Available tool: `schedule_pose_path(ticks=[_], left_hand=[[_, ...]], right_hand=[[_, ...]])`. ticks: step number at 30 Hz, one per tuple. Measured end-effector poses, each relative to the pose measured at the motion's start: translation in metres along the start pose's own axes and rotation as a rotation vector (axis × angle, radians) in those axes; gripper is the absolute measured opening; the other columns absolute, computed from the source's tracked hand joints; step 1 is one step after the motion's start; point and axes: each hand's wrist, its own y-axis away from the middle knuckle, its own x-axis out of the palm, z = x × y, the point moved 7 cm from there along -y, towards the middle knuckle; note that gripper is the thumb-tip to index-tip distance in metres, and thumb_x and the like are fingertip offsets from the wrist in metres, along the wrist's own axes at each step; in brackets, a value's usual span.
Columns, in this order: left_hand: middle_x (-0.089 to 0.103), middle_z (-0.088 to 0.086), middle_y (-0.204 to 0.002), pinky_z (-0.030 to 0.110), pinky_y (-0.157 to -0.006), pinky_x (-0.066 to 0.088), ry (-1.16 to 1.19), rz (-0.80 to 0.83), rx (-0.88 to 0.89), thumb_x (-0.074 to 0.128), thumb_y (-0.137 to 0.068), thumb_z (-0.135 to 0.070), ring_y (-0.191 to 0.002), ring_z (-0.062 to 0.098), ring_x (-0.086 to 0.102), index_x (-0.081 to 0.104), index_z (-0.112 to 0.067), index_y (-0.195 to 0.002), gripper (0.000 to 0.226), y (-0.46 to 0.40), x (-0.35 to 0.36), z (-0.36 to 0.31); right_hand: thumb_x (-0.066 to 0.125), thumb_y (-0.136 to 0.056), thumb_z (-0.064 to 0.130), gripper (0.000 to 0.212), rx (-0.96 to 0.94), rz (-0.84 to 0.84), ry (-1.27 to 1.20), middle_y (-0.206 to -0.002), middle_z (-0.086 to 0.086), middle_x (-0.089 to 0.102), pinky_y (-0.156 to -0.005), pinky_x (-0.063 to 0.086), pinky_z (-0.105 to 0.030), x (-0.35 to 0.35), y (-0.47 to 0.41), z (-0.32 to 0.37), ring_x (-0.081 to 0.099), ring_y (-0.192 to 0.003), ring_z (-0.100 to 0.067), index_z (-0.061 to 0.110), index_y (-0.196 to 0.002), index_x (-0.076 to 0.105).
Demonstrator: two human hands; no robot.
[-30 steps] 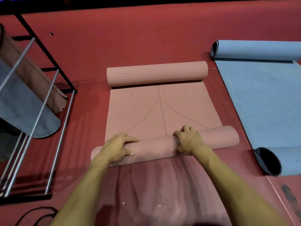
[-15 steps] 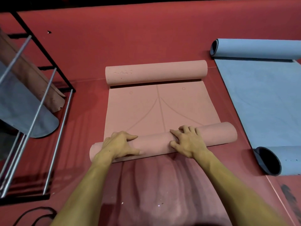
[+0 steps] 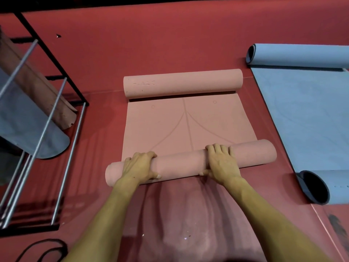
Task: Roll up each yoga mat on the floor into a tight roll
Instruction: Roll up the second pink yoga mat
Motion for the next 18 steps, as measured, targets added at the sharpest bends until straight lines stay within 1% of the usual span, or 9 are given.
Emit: schedule_pose_path(ticks=[2,4,6,8,9,10,12,15,18], left_hand=[[0.054,-0.008,-0.137,0.046,-0.108,0.038,-0.058,0.013,0.005,0.081,-0.061,-0.073,-0.129,0.023,0.044,0.05,-0.041,-0.141,0.091,0.002,0.004,-0.001],[0.047,-0.006,-0.138,0.047,-0.112,0.034,-0.124,0.01,-0.008,0.082,-0.055,-0.075,-0.13,0.023,0.041,0.043,-0.044,-0.144,0.103,0.004,0.009,-0.002],[0.046,-0.006,-0.143,0.047,-0.116,0.029,-0.169,-0.018,-0.013,0.087,-0.056,-0.069,-0.133,0.022,0.04,0.033,-0.042,-0.152,0.113,0.005,0.014,-0.004],[0.047,-0.009,-0.145,0.047,-0.117,0.026,-0.188,-0.061,-0.013,0.088,-0.058,-0.065,-0.135,0.021,0.041,0.031,-0.042,-0.154,0.114,0.005,0.016,-0.005],[0.049,-0.01,-0.145,0.046,-0.116,0.028,-0.197,-0.076,-0.007,0.088,-0.059,-0.065,-0.134,0.021,0.043,0.032,-0.042,-0.153,0.111,0.004,0.016,-0.005],[0.051,-0.011,-0.143,0.045,-0.113,0.03,-0.199,-0.083,0.001,0.087,-0.06,-0.064,-0.133,0.02,0.045,0.035,-0.043,-0.151,0.108,0.003,0.015,-0.004],[0.055,-0.013,-0.137,0.043,-0.105,0.035,-0.183,-0.071,0.008,0.086,-0.058,-0.065,-0.128,0.019,0.048,0.04,-0.046,-0.146,0.1,0.001,0.013,-0.001],[0.062,-0.014,-0.117,0.042,-0.092,0.044,-0.151,0.035,0.013,0.085,-0.049,-0.066,-0.115,0.021,0.055,0.052,-0.048,-0.129,0.088,-0.003,0.009,0.002],[0.069,-0.017,-0.095,0.037,-0.078,0.052,-0.086,0.191,0.029,0.084,-0.038,-0.064,-0.098,0.018,0.065,0.062,-0.045,-0.111,0.079,-0.002,0.013,0.004]], right_hand=[[0.076,-0.074,0.071,0.091,-0.009,0.001,-0.023,-0.141,-0.002,0.05,-0.119,0.026,-0.056,0.001,-0.003,0.001,0.044,-0.134,-0.027,0.02,-0.142,0.045],[0.074,-0.077,0.07,0.092,-0.012,0.013,-0.049,-0.151,-0.006,0.044,-0.121,0.022,-0.056,0.003,-0.005,0.001,0.034,-0.143,-0.032,0.022,-0.149,0.042],[0.076,-0.074,0.072,0.104,0.015,0.045,-0.035,-0.157,-0.015,0.034,-0.123,0.018,-0.057,0.007,-0.005,-0.002,0.025,-0.147,-0.042,0.028,-0.158,0.031],[0.084,-0.063,0.069,0.119,0.025,0.038,0.015,-0.153,-0.02,0.035,-0.122,0.02,-0.056,0.013,-0.003,-0.008,0.029,-0.142,-0.045,0.033,-0.16,0.027],[0.089,-0.06,0.064,0.118,0.018,-0.003,0.024,-0.149,-0.02,0.04,-0.12,0.026,-0.056,0.014,-0.002,-0.011,0.036,-0.137,-0.044,0.034,-0.158,0.031],[0.091,-0.061,0.056,0.111,0.003,-0.06,0.029,-0.143,-0.018,0.047,-0.117,0.032,-0.054,0.013,-0.002,-0.013,0.042,-0.131,-0.041,0.033,-0.155,0.037],[0.089,-0.065,0.049,0.101,-0.019,-0.131,0.049,-0.135,-0.013,0.055,-0.11,0.038,-0.049,0.01,-0.003,-0.016,0.049,-0.122,-0.037,0.027,-0.151,0.042],[0.086,-0.065,0.058,0.098,-0.021,-0.041,0.075,-0.131,-0.006,0.06,-0.106,0.042,-0.043,0.005,-0.008,-0.02,0.054,-0.119,-0.031,0.018,-0.145,0.045],[0.085,-0.064,0.061,0.088,-0.049,0.091,0.049,-0.126,-0.003,0.061,-0.099,0.046,-0.041,0.001,-0.01,-0.021,0.056,-0.117,-0.029,0.019,-0.131,0.047]])
